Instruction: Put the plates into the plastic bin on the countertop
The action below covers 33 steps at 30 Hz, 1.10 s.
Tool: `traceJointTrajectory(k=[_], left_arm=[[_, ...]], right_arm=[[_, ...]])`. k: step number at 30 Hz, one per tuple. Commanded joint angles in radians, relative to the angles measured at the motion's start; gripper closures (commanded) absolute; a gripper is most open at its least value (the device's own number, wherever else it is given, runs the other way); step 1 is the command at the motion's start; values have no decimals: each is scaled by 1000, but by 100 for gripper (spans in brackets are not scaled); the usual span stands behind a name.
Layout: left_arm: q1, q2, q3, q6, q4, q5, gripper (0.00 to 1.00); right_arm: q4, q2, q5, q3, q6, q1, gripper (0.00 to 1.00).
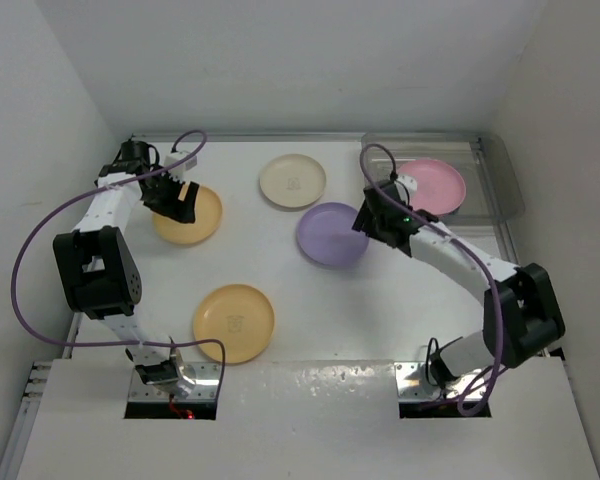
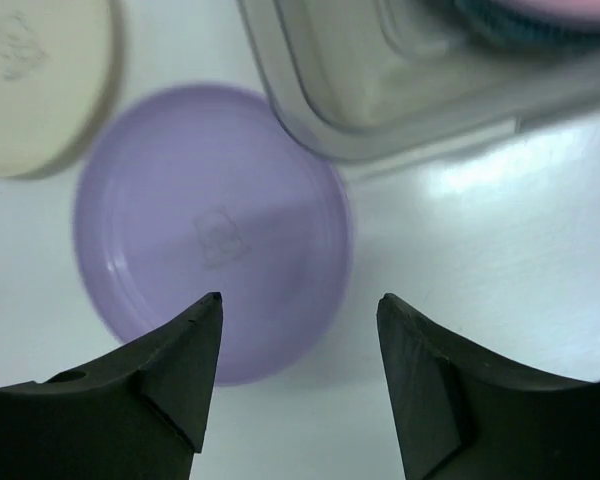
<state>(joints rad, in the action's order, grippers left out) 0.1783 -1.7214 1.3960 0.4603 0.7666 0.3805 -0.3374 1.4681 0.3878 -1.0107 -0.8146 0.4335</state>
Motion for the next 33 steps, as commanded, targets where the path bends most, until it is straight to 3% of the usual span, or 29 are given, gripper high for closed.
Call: traceJointTrajectory(k=[1,6,13,20,23,24,25,29,31,33], left_arm=[[6,46,1,21,5,18,18],[6,46,-18,32,5,18,17],[6,57,-40,32,5,38,17],[6,75,-40,32,5,38,16],[6,75,-40,32,5,38,16],[6,75,-40,32,5,38,16],[6,75,-40,32,5,38,16],[6,75,-49,41,5,38,16],[6,75,-49,41,5,38,16],[6,75,-49,41,5,38,16]], right_arm=[[66,20,91,131,-276,22,38],[77,127,31,92,-314,34,34],[127,239,43,75,-331,31,44],[124,302,-1,113,-374,43,70],[129,284,0,147,-365,56,88],[127,269,19,165,-357,57,98],[123,258,25,167,-347,73,100],[112,142,86,159,-136,105,100],[167,100,57,164,-27,96,100],[219,19,-80,169,79,65,100]])
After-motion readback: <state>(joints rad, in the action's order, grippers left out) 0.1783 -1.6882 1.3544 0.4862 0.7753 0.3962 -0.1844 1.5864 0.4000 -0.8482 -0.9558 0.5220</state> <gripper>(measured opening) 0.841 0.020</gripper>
